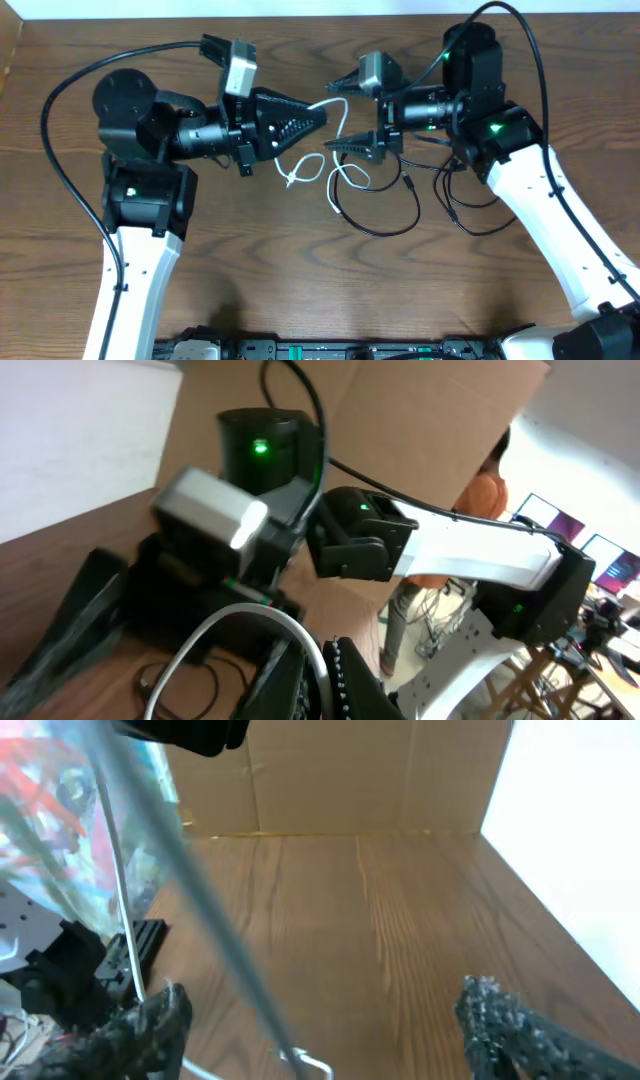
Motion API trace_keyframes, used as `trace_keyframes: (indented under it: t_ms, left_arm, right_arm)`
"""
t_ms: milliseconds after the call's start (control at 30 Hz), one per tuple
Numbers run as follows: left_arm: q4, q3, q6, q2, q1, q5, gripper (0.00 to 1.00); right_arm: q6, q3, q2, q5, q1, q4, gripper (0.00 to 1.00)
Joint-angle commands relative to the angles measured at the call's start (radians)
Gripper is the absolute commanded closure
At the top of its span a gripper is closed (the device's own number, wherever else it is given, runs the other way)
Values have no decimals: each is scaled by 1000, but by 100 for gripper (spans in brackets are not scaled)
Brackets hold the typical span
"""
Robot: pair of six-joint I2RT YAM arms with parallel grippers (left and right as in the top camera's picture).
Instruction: Untangle cables
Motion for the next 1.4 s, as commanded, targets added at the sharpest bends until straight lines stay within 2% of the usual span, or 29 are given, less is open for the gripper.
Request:
trace_keyframes:
  t_ms: [0,33,333,467,500,567,633,667,700,967,1233,1367]
  left_arm:
    - [29,33,-3,-5,-24,10,92]
    - [32,33,-3,-5,-24,10,92]
    - [54,33,-2,-5,-23,0,93]
    - [55,33,14,-4,-23,-21,91]
    - [54,33,29,-4,-23,-21,87]
    - [55,33,33,-4,-23,-21,66]
    - [54,32,42,-4,-23,-10,49]
    - [54,31,51,-4,-23,-5,28]
    - [53,28,52,-4,-23,-5,24]
    - [23,0,78,1,-23,-4,22]
    - [-264,-1,323,5,-23,-6,22]
    - [-332,-1,397,5,-23,-10,22]
  right_arm:
    - [12,2,-1,17,12,2,52]
    - [12,2,-1,20,10,-1,98]
    - [29,2,-1,40,-56,-78,99]
    - [132,2,-1,160,-87,-122,99]
    - [154,2,-1,195,-93,-141,99]
    - [209,2,-1,266,-103,-166,99]
    - [320,2,-1,378,-105,-180,99]
    - [361,2,-1,422,-105,-185,99]
    - [393,2,-3,450,-104,-191,99]
    - [545,38,-52,515,-105,-250,99]
    - [554,191,-118,702,-134,-487,99]
    - [600,307,-121,766,-158,-623,99]
